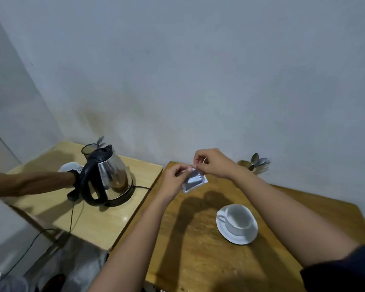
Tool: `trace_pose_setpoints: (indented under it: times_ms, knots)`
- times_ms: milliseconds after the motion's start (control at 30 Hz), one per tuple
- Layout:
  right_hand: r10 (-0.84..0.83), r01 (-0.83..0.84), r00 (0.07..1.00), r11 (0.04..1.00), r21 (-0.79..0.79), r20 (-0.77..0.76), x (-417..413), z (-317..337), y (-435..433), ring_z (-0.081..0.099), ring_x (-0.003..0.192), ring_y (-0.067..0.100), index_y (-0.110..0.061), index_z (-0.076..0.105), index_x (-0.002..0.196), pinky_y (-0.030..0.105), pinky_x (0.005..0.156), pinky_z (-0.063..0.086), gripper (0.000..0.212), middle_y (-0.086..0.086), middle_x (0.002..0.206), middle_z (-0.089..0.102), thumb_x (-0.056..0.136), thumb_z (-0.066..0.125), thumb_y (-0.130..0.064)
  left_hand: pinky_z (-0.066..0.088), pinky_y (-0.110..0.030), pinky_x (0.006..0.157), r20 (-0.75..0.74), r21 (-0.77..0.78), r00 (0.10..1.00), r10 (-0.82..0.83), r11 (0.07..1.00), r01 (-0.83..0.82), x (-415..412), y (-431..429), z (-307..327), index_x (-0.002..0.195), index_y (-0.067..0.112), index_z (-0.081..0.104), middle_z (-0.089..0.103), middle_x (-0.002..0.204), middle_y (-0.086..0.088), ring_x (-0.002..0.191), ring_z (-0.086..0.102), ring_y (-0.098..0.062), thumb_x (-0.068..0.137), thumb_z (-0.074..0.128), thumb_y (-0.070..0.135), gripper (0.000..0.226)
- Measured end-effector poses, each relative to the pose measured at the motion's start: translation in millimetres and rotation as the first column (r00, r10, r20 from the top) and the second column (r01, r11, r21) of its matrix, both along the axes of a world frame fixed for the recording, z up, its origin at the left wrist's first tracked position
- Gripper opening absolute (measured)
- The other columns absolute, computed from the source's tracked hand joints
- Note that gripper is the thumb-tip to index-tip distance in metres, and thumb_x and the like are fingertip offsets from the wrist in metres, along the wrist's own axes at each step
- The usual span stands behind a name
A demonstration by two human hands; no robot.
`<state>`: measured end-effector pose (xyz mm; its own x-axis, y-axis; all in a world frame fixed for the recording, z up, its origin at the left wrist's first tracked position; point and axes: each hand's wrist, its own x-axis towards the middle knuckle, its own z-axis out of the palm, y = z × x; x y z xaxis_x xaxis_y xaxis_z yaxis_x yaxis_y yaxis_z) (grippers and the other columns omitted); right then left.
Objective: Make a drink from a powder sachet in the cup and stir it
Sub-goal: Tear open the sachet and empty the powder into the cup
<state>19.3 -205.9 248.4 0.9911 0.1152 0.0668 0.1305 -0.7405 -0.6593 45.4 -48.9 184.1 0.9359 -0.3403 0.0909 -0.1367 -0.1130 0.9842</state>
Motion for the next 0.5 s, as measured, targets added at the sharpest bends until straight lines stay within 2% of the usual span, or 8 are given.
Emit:
trace_pose_setpoints:
  times_ms: [100, 167, 267, 367, 500]
  knots:
    - [-0.056, 0.055, 0.998, 0.998, 0.039, 0.021, -4, 13, -12, 0.061, 0.060, 0.011, -0.010, 0.065, 0.082, 0.026, 0.065, 0.052, 0.009, -0.002, 0.066, 0.063, 0.081, 0.057, -0.005, 0.044, -0.022, 0.067, 0.018, 0.027, 1.000, -0.018, 0.999, 0.018, 3, -14, 15, 0.086, 0.015, 0.067, 0.065, 0.081, 0.001, 0.076, 0.058, -0.012, 0.088, 0.060, 0.020, 0.009]
    - [-0.088, 0.087, 0.995, 0.995, 0.041, 0.038, -5, 19, -19, 0.060, 0.060, 0.010, -0.006, 0.067, 0.084, 0.029, 0.068, 0.053, 0.007, 0.000, 0.066, 0.064, 0.082, 0.060, -0.005, 0.044, -0.022, 0.067, 0.041, 0.042, 0.999, -0.024, 0.999, 0.023, 5, -23, 23, 0.088, 0.015, 0.067, 0.065, 0.081, 0.001, 0.077, 0.058, -0.013, 0.088, 0.059, 0.022, 0.010]
    - [-0.139, 0.136, 0.988, 0.990, 0.045, 0.071, -5, 30, -30, 0.063, 0.061, 0.013, -0.003, 0.069, 0.084, 0.031, 0.072, 0.056, 0.006, 0.013, 0.073, 0.071, 0.081, 0.064, -0.006, 0.044, -0.014, 0.063, 0.065, 0.017, 0.997, -0.041, 0.999, 0.040, 5, -36, 36, 0.090, 0.011, 0.066, 0.064, 0.082, 0.000, 0.077, 0.057, -0.011, 0.089, 0.058, 0.018, 0.011]
    - [-0.160, 0.155, 0.984, 0.985, 0.077, 0.072, -6, 39, -40, 0.065, 0.060, 0.016, 0.000, 0.069, 0.084, 0.022, 0.066, 0.058, 0.005, 0.020, 0.077, 0.071, 0.081, 0.066, -0.003, 0.041, -0.006, 0.055, 0.086, -0.005, 0.995, -0.049, 0.999, 0.049, 1, -48, 46, 0.089, 0.010, 0.065, 0.061, 0.078, 0.003, 0.070, 0.054, -0.006, 0.090, 0.056, 0.017, 0.012]
    - [-0.139, 0.134, 0.987, 0.989, 0.063, 0.077, -7, 44, -50, 0.063, 0.057, 0.011, -0.003, 0.068, 0.082, 0.015, 0.060, 0.055, 0.003, 0.011, 0.070, 0.068, 0.082, 0.065, -0.003, 0.042, -0.019, 0.062, 0.081, 0.008, 0.994, -0.075, 0.997, 0.074, -1, -58, 51, 0.091, 0.010, 0.066, 0.062, 0.082, -0.001, 0.074, 0.054, -0.010, 0.092, 0.053, 0.019, 0.016]
